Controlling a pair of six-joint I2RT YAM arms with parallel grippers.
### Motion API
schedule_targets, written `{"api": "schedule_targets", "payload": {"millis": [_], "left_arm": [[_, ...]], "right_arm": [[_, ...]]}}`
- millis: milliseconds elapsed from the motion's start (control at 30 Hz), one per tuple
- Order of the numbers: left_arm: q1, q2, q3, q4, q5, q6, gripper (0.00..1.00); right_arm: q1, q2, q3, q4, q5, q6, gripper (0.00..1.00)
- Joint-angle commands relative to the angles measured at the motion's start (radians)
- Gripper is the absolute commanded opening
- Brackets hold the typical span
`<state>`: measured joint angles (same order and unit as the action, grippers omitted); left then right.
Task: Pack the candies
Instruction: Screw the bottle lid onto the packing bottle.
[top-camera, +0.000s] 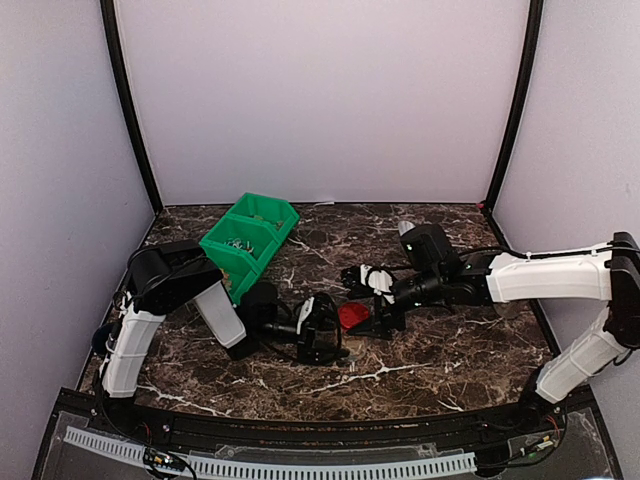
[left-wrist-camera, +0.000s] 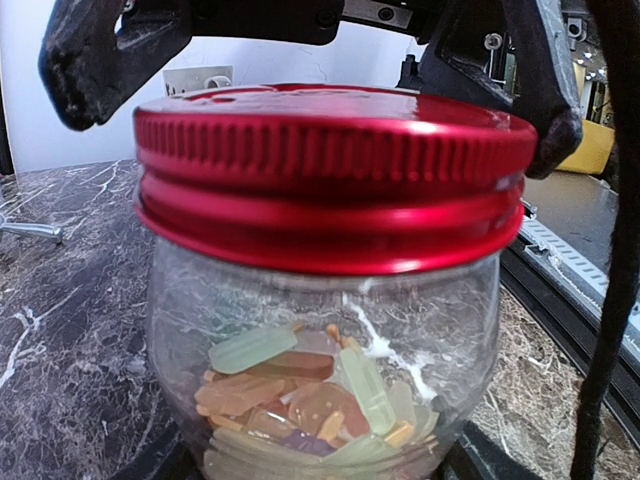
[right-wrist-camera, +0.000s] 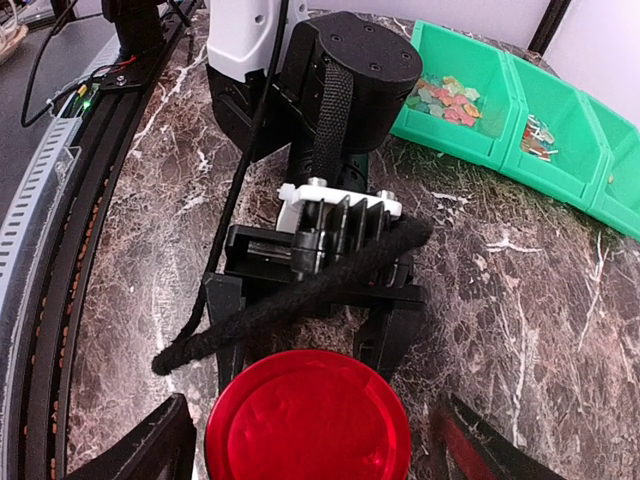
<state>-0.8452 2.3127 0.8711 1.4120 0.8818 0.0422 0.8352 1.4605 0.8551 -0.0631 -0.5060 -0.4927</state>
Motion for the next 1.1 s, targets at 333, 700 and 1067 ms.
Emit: {"api": "schedule_targets", "payload": {"millis": [333,700,1067], "left_arm": [[-0.006,0.024,0.000,-0.137,0.021,-0.010,0.71],[-0.006,0.025,0.003,-0.162,-0.094,0.007,0.70],[-0.012,0.026,0.027,-0.232,-0.487,0.028,0.70]], "right_arm": [[-0.022,0.024,0.032,0.010,-0.073,0.015,0.71],[-0.027,0.021,0.029,0.033,-0.052,0.060,0.64],[-0.023,0.040,0.005,0.178,0.131,0.292,0.62]]}}
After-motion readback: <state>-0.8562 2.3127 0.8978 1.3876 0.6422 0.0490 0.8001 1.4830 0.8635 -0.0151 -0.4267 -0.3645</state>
